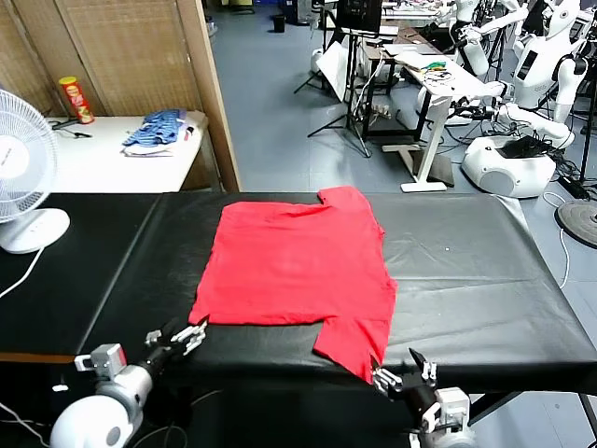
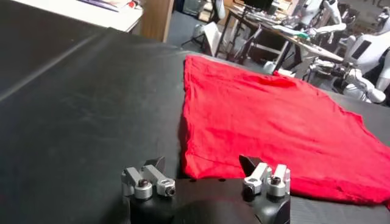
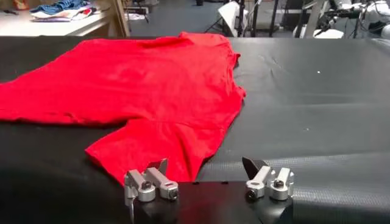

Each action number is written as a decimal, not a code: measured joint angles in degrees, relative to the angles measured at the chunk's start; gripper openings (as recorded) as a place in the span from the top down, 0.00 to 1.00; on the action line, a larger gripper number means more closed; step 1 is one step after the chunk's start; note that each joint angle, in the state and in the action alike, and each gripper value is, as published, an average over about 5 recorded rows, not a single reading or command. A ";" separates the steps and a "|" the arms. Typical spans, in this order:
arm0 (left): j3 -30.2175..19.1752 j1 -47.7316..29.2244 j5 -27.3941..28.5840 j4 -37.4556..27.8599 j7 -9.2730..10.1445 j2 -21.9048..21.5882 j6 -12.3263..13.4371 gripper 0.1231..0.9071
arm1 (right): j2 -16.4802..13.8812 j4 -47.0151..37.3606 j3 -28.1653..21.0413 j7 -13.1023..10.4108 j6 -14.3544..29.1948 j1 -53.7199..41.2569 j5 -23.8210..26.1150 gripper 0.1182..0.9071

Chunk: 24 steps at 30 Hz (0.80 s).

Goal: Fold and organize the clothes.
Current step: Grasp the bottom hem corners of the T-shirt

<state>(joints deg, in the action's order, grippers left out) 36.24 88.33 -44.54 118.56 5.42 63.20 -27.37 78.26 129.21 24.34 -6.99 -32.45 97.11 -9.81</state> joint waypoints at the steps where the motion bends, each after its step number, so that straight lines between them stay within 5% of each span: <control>1: -0.03 -0.07 -0.02 -0.09 0.00 0.02 0.05 0.14 | 0.12 -0.18 -0.16 -0.06 0.01 -0.04 0.15 0.14; 9: -0.95 -1.42 -0.06 -1.71 0.14 0.62 0.41 0.18 | 1.21 -2.15 -1.42 -0.28 0.55 -0.57 1.35 0.25; 19: -1.66 -2.82 0.84 -4.63 0.18 1.24 0.63 0.85 | 1.85 -2.77 -1.85 -0.46 0.91 -0.39 1.18 0.91; 24: -1.79 -2.22 1.28 -4.52 0.06 1.39 0.93 1.00 | 1.73 -1.30 -1.30 -1.30 0.98 1.06 1.17 1.00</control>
<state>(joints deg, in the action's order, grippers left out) 34.45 86.11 -43.25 114.03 5.48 64.59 -26.44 79.99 127.92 23.04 -8.29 -31.48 98.18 -8.65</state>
